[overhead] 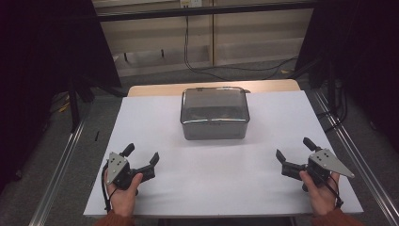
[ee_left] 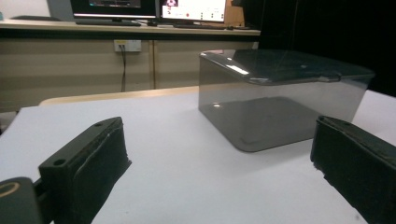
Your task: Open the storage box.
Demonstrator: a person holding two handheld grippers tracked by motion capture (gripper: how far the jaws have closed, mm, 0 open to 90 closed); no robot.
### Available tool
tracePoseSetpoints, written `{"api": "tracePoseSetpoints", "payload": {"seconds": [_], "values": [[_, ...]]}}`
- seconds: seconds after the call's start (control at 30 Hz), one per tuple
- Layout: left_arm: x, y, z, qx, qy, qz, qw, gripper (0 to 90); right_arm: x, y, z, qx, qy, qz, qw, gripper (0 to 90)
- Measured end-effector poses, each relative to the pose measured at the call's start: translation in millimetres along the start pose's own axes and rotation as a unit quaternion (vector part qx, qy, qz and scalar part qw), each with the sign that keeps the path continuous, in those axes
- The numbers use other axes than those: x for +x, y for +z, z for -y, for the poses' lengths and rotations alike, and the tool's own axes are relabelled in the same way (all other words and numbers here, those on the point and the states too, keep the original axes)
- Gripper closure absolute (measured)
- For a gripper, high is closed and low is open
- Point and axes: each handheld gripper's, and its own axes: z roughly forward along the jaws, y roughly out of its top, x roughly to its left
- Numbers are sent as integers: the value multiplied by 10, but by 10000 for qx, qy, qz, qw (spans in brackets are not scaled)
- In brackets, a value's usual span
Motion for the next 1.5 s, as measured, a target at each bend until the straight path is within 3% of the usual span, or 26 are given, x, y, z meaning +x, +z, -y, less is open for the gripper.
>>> {"api": "tracePoseSetpoints", "payload": {"seconds": [0.1,0.3,0.7,0.97,1.07,1.17,1.5], "values": [[9,6,8,10,-95,16,10000,35,6,9,5,23,42,-57,10000,0],[6,21,3,41,-98,90,9999,48,42,35,11,46,-20,-195,9998,0],[25,30,15,65,-220,39,9997,47,95,91,8,56,-18,-449,9990,0],[19,14,11,58,-209,95,9997,44,191,165,-22,55,-52,-583,9983,0],[20,16,18,92,-182,5,9998,43,236,181,-34,62,-115,-646,9978,0],[32,25,19,104,-285,10,9995,40,265,205,-41,79,-82,-745,9972,0],[13,28,19,88,-270,48,9996,41,407,333,-68,106,-100,-968,9952,1]]}}
